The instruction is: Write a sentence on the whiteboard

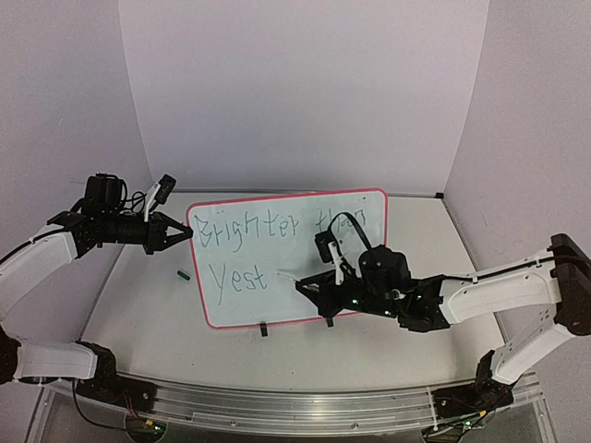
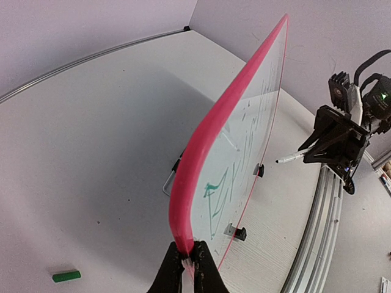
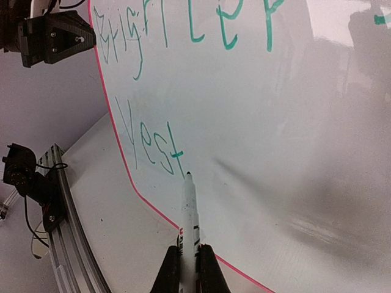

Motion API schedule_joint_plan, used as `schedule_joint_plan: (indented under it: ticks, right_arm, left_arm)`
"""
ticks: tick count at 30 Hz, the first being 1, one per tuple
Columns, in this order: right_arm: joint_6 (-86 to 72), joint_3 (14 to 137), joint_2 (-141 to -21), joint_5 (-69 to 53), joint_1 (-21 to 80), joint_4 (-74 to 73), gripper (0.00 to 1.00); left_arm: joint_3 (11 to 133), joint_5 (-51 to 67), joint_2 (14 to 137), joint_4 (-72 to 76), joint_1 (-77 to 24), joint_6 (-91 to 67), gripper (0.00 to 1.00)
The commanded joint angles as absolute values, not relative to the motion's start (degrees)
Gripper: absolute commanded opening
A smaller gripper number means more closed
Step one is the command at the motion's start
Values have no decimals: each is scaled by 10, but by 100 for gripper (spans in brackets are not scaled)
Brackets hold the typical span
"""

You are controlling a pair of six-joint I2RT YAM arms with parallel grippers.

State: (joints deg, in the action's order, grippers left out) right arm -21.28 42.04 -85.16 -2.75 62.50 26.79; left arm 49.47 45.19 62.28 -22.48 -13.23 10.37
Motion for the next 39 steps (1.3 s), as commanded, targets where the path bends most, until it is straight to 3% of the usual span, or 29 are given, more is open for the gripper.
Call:
schedule_joint_plan:
  ticks: [1,20,39]
  right_arm:
    - [-215,443,-877,-40,625,293,0]
    - [-221,503,-947,0,625,254,0]
    - [-228,477,-901,42,624,242,0]
  left_arm:
    - [491,429,642,-272,-145,123,0]
    - [493,428,647,-273,-145,125,0]
    - [492,429,646,-274,-145,125,0]
